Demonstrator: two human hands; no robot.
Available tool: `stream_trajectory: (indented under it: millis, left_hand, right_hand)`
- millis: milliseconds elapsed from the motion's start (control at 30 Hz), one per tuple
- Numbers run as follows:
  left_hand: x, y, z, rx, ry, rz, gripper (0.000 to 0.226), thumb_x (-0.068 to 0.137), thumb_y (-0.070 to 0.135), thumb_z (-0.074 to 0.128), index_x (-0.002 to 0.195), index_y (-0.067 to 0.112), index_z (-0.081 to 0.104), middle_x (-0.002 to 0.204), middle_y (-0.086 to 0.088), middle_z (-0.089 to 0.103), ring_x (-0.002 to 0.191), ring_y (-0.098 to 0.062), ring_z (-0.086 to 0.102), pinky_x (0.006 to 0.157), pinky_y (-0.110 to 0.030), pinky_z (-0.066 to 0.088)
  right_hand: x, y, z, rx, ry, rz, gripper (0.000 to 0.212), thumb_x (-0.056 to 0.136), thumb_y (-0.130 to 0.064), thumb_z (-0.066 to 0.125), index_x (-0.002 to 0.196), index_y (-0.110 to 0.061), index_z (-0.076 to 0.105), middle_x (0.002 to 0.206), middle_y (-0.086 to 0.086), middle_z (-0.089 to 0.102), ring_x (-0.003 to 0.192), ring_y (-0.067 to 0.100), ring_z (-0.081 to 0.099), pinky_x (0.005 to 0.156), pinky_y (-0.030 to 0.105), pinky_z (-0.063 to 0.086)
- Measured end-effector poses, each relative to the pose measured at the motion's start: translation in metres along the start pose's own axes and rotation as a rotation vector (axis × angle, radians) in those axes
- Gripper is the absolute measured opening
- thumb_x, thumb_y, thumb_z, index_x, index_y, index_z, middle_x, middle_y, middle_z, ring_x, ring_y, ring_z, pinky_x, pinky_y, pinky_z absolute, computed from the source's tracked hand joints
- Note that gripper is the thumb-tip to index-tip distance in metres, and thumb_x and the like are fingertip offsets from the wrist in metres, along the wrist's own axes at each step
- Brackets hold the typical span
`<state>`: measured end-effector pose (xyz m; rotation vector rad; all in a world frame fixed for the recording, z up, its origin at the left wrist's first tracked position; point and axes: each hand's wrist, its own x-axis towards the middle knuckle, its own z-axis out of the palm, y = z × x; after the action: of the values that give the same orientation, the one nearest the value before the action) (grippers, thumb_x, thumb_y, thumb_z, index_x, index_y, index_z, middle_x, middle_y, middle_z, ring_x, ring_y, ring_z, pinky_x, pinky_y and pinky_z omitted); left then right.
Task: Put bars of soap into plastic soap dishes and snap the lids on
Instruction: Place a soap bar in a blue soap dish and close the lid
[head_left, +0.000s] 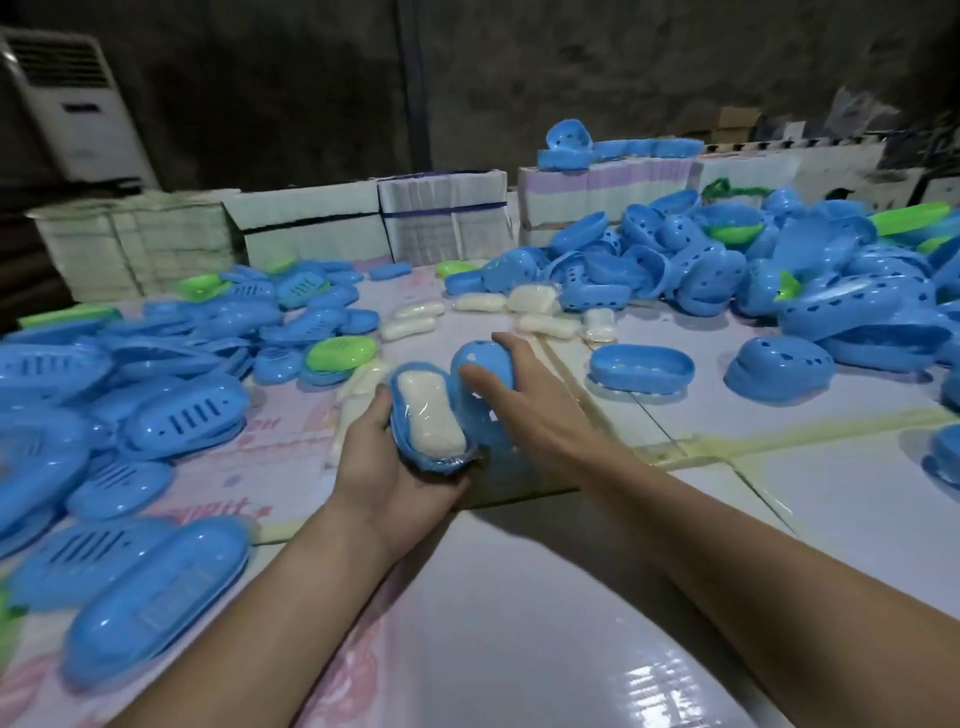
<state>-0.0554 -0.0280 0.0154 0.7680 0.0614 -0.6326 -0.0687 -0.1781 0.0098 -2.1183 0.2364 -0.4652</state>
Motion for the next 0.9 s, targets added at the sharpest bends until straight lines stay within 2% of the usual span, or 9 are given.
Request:
stream_trajectory:
  millis: [67,167,300,400,500,600,667,800,900]
  left_hand:
    - [0.001,-0.001,0.0,0.013,-0.011,-0.009,0.048,0.106,0.051,0.034,0.123,0.018,0.065,0.11,-0.01,0.071,0.086,-0.027,0.066,0.08,-0.039,0.045]
    - [-0.001,-0.002,0.001,0.037,-0.019,-0.019,0.051,0.105,0.052,0.035,0.123,0.017,0.066,0.113,-0.012,0.071,0.09,-0.028,0.066,0.082,-0.04,0.045]
    - [-0.002,-0.002,0.001,0.055,0.004,-0.016,0.056,0.103,0.056,0.036,0.118,0.013,0.069,0.112,-0.015,0.073,0.092,-0.032,0.067,0.086,-0.042,0.045]
    - [-0.004,0.0,0.004,0.066,0.028,-0.016,0.055,0.102,0.057,0.037,0.123,0.015,0.066,0.117,-0.016,0.071,0.098,-0.034,0.065,0.091,-0.043,0.045]
    - [-0.004,0.002,0.006,0.03,0.067,0.024,0.054,0.103,0.057,0.037,0.12,0.015,0.066,0.109,-0.014,0.07,0.093,-0.031,0.066,0.092,-0.041,0.046]
    - [-0.002,0.005,0.005,-0.011,0.069,0.063,0.062,0.104,0.057,0.037,0.143,0.012,0.055,0.128,-0.014,0.062,0.118,-0.03,0.058,0.115,-0.045,0.037]
    - [-0.002,0.007,0.004,-0.006,0.063,0.093,0.062,0.105,0.056,0.034,0.144,0.012,0.054,0.134,-0.015,0.064,0.125,-0.032,0.058,0.114,-0.048,0.039]
    - [0.0,0.005,0.003,0.023,0.019,0.105,0.058,0.105,0.054,0.031,0.144,0.016,0.052,0.129,-0.022,0.067,0.121,-0.037,0.062,0.111,-0.057,0.04]
    - [0.003,0.0,0.002,0.057,-0.018,0.108,0.053,0.104,0.052,0.038,0.151,0.028,0.043,0.138,-0.019,0.061,0.125,-0.04,0.06,0.111,-0.063,0.039]
  right_hand:
    - [-0.001,0.002,-0.004,-0.126,-0.033,-0.013,0.088,0.071,-0.078,0.041,0.147,-0.035,0.028,0.137,0.003,0.05,0.105,0.015,0.049,0.086,0.033,0.038]
    - [-0.004,0.005,-0.012,-0.203,-0.097,0.02,0.09,0.074,-0.079,0.04,0.151,-0.035,0.022,0.143,0.006,0.049,0.114,0.023,0.051,0.085,0.033,0.033]
    - [-0.009,0.004,-0.016,-0.162,-0.132,0.07,0.089,0.075,-0.076,0.041,0.151,-0.037,0.016,0.134,0.005,0.053,0.1,0.02,0.05,0.078,0.032,0.036]
    - [-0.014,0.001,-0.015,-0.136,-0.102,0.046,0.087,0.072,-0.067,0.043,0.15,-0.036,0.019,0.117,0.0,0.052,0.095,0.021,0.053,0.069,0.029,0.038]
    - [-0.014,-0.003,-0.015,-0.045,-0.029,-0.008,0.075,0.078,-0.056,0.053,0.146,-0.033,0.03,0.119,-0.004,0.053,0.1,0.02,0.055,0.077,0.032,0.043]
    - [-0.018,-0.009,-0.016,0.12,-0.036,-0.04,0.072,0.075,-0.052,0.058,0.142,-0.036,0.039,0.123,-0.006,0.057,0.099,0.009,0.058,0.071,0.021,0.047]
    - [-0.023,-0.013,-0.014,0.173,-0.069,-0.042,0.077,0.07,-0.054,0.057,0.144,-0.042,0.038,0.123,-0.01,0.058,0.099,0.004,0.058,0.067,0.016,0.044]
    - [-0.03,-0.016,-0.005,0.195,-0.049,-0.069,0.077,0.076,-0.048,0.069,0.145,-0.04,0.037,0.125,-0.01,0.056,0.104,0.013,0.058,0.085,0.028,0.05]
    - [-0.029,-0.016,-0.003,0.177,-0.023,-0.09,0.074,0.08,-0.042,0.073,0.145,-0.038,0.037,0.118,-0.011,0.057,0.091,0.008,0.057,0.072,0.02,0.045]
